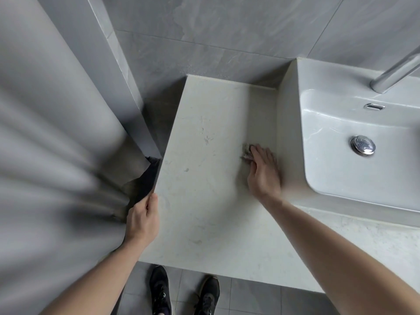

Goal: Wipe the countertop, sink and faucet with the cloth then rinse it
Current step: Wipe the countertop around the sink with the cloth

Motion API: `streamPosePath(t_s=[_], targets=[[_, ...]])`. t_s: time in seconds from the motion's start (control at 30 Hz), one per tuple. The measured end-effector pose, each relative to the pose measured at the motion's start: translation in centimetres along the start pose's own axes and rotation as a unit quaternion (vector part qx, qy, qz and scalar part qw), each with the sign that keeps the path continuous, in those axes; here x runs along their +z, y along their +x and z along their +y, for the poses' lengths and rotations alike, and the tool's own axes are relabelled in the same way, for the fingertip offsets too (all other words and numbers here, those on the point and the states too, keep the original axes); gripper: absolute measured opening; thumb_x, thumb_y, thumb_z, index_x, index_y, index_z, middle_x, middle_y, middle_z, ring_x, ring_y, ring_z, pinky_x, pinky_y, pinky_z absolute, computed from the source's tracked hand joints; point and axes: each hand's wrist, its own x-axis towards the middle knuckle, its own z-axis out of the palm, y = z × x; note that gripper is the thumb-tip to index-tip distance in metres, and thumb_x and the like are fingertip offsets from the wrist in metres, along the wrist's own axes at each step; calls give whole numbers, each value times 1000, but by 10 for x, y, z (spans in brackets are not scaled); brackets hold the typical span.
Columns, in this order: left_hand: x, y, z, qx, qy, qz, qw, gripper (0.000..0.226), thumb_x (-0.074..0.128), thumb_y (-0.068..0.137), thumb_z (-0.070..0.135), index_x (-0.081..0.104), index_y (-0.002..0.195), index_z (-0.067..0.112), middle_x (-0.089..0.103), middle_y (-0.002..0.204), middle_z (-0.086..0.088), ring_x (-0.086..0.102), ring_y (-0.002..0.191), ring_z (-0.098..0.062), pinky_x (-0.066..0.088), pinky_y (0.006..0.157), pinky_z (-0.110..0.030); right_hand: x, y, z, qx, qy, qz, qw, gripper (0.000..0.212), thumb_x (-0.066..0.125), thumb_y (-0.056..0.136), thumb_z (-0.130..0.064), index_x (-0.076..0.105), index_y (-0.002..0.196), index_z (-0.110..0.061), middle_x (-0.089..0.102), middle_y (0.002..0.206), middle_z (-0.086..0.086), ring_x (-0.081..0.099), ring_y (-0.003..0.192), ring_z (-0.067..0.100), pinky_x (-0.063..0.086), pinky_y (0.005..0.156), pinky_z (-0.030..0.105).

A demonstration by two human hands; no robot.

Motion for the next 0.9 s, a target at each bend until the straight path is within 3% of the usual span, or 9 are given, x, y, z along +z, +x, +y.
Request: streamPosePath(t_s=[0.1,0.23,0.3,0.37,0.43,0.5,0.6,0.77,0.9], targets=[[0,0,2,1,1,0,1000,46,36,108,44,65,138,24,70,134,1,60,127,-29,49,103,-41,8,-31,-11,-45,-30,-19,998,56,46,98,-22,48,154,-24,46,161,-1,35,151,34,18,127,49],[-1,-1,0,-7,4,0,1000,48,35,108,45,65,137,22,70,133,-4,61,125,-33,50,102,-44,1,-112,-29,-202,-28,-115,972,58,51,101,-32,41,158,-34,37,166,-11,26,157,28,13,128,56],[-1,-2,3,-12,9,0,1000,47,36,108,44,65,138,22,69,135,-7,59,127,-37,48,102,-45,0,-163,-32,-264,-11,-159,951,68,59,97,-25,36,160,-35,28,169,-15,14,161,22,6,130,52],[-1,-3,7,-15,13,-3,1000,46,36,109,42,65,139,23,67,138,-7,58,129,-38,47,102,-44,5,-206,-28,-313,-2,-169,935,80,64,86,-12,38,159,-33,26,170,-16,15,161,21,13,129,50],[-2,-4,8,-14,14,-1,1000,46,36,109,42,64,140,22,68,138,-8,58,128,-39,47,101,-44,6,-222,-17,-328,20,-160,931,76,59,86,-4,45,156,-31,32,168,-15,23,159,19,24,126,46],[-1,-3,6,-13,20,0,1000,47,35,108,43,65,138,22,69,136,-8,59,127,-39,47,100,-45,-1,-214,-9,-308,43,-160,937,71,47,88,-1,50,153,-28,37,165,-13,27,157,16,25,127,40],[0,-1,1,-15,22,3,1000,49,34,108,46,66,135,20,71,130,-9,60,122,-39,48,98,-46,-18,-176,-4,-203,66,-136,967,72,42,88,5,52,153,-25,40,163,-11,29,156,12,20,130,35],[1,-1,2,-3,24,12,1000,48,35,108,44,67,132,18,71,129,-10,61,120,-39,48,97,-45,-32,-74,13,-75,49,-15,996,48,41,105,-6,55,150,-15,51,157,4,40,151,24,24,128,34],[2,-1,2,-5,24,12,1000,48,35,108,44,67,130,16,73,124,-11,61,115,-39,48,92,-45,-4,-26,3,14,22,-17,1000,48,36,108,-16,48,154,-13,43,163,6,31,155,31,16,130,38]])
